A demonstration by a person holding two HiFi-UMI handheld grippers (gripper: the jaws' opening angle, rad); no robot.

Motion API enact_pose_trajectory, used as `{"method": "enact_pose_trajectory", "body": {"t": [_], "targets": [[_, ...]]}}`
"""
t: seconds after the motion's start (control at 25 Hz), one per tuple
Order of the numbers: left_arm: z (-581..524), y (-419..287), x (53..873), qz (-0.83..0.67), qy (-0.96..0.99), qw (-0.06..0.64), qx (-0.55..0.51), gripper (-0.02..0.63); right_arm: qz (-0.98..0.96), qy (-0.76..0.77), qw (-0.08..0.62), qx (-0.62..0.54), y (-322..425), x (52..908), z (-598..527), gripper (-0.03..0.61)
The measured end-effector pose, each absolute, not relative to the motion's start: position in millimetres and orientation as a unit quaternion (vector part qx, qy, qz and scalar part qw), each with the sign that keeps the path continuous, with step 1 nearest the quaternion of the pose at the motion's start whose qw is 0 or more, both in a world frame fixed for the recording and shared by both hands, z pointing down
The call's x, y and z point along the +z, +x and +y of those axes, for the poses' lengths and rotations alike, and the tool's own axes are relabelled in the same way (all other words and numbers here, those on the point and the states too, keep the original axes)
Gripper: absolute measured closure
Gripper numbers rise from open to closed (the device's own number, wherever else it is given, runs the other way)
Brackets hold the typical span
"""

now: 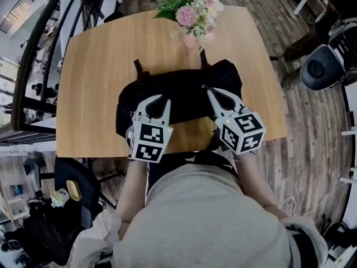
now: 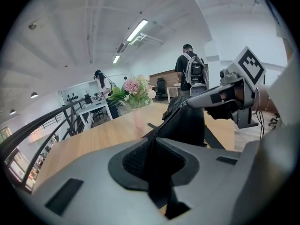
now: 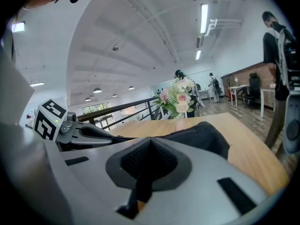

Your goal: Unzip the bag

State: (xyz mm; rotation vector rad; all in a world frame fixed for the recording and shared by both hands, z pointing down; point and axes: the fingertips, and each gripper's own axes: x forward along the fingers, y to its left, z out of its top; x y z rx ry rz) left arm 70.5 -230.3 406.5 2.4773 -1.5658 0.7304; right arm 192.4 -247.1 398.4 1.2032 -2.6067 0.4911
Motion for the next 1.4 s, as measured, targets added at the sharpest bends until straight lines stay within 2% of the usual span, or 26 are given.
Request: {"method": "enact_pose_trajectory", "body": {"t": [0.76,1.4], "targets": [[-229.7,64.0,413.5,-0.525,0.815,0.087,0.228,0.56,-0.85,0.49,0.101,0.163,263.8,393.1,-281.0,0.568],[-226.3,68.2,418.6,-0.531,0.81,0.096,0.229,0.557,-0.838,0.51,0.086,0.175,263.2,396.2,-274.4,0.566]]}}
